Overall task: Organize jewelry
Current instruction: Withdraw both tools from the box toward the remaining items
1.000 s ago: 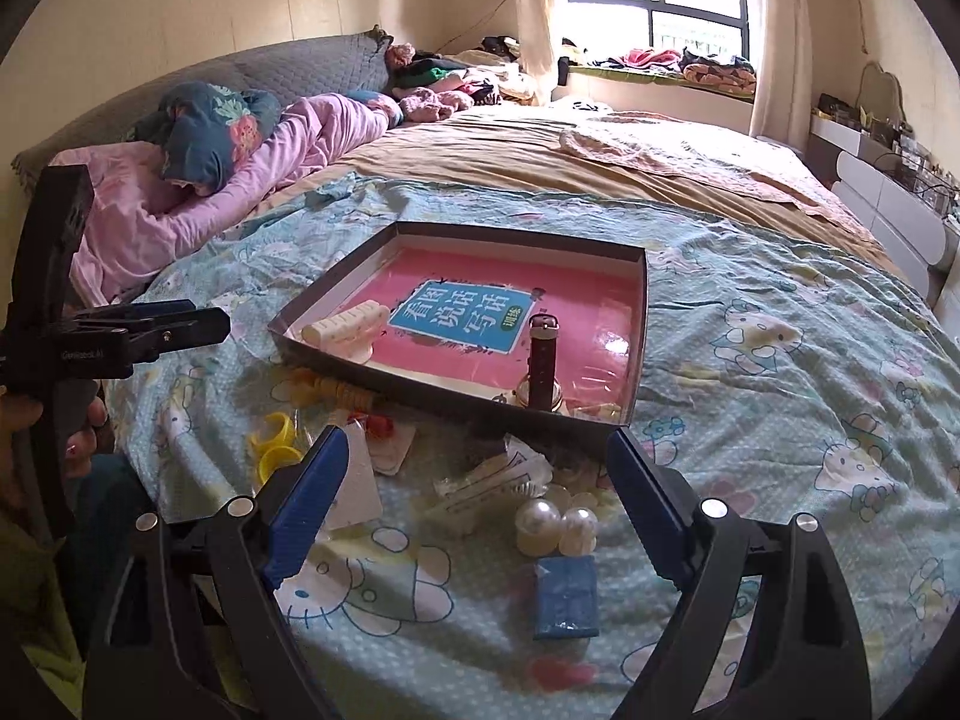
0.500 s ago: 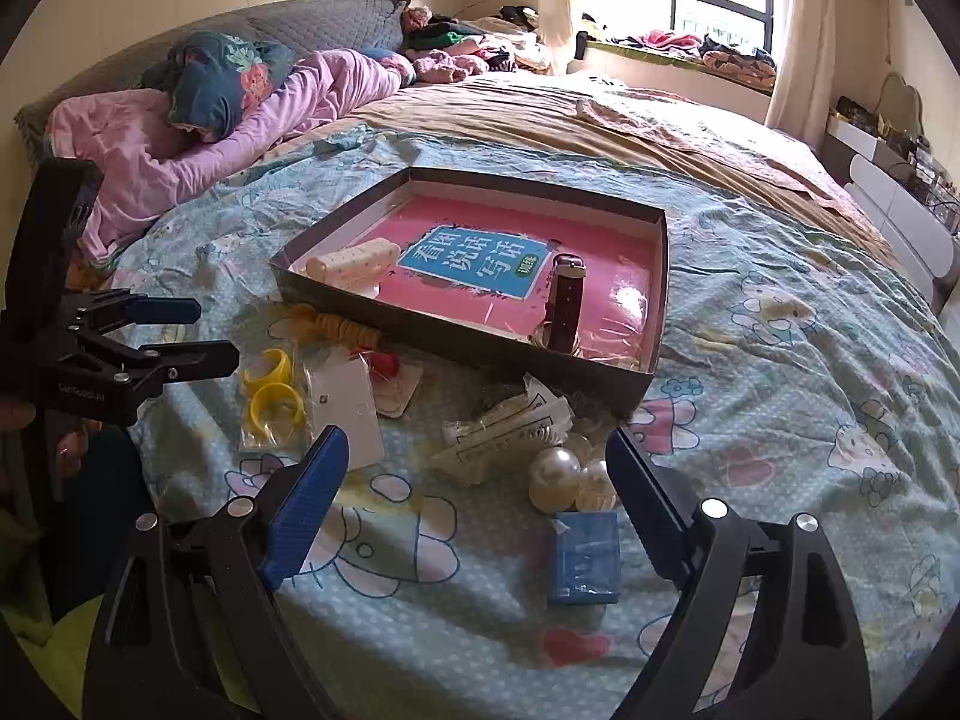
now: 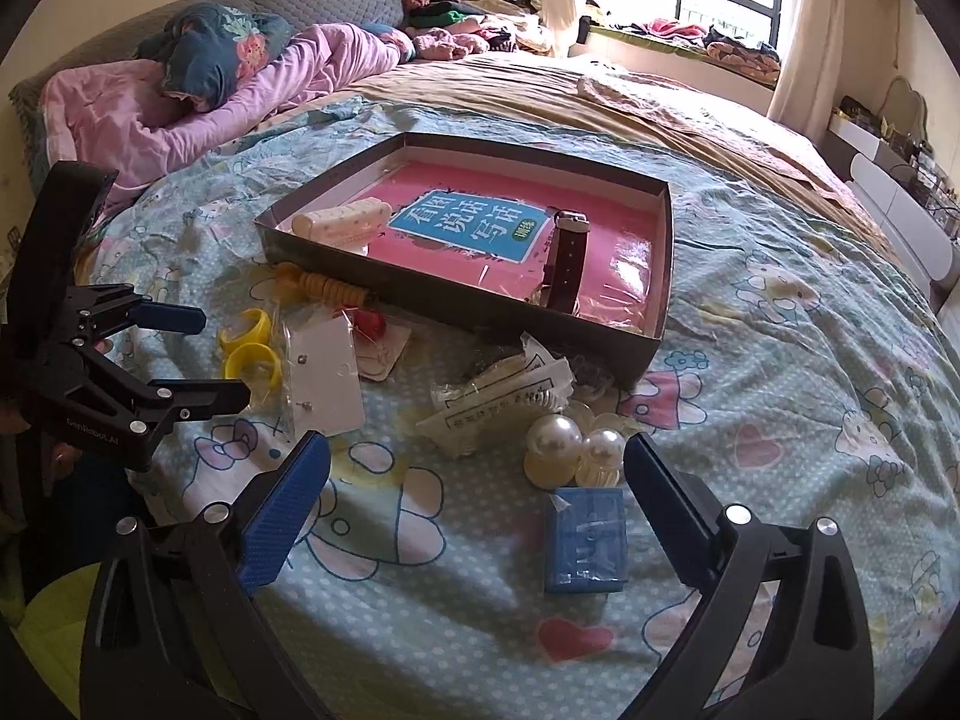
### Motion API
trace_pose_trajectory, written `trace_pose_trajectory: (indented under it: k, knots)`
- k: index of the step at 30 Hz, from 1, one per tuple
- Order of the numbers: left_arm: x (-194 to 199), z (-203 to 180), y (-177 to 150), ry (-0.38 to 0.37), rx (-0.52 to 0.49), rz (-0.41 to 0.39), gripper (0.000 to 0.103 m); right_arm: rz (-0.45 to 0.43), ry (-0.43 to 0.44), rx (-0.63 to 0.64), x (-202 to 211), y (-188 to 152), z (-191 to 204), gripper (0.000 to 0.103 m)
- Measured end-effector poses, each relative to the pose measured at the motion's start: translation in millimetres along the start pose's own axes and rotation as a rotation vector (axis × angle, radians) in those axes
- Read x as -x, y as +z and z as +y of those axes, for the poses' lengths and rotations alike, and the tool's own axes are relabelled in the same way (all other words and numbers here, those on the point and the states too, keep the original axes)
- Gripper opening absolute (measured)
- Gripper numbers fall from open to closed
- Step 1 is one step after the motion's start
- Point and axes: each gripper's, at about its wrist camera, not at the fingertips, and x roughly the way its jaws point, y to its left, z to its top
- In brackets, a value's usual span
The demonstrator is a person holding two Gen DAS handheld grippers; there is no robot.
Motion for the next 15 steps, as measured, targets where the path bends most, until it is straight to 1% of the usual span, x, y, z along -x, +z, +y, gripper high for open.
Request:
trace_pose_trajectory:
  k: [5,10,15]
  knots:
    - [-9,-3,1,0.004,-0.018,0.019,0.093,0.012,-0.027,0.022,-12,1,-1,0.098]
    - [-15,-4,3,0.006,-0.033,0.024,0.093,0.041,-0.059,0.055,-29,4,-2,0.098]
    - [-19,-5,5,0.018,-0.059,0.020,0.093,0.049,-0.102,0.104,-44,7,-1,0.097]
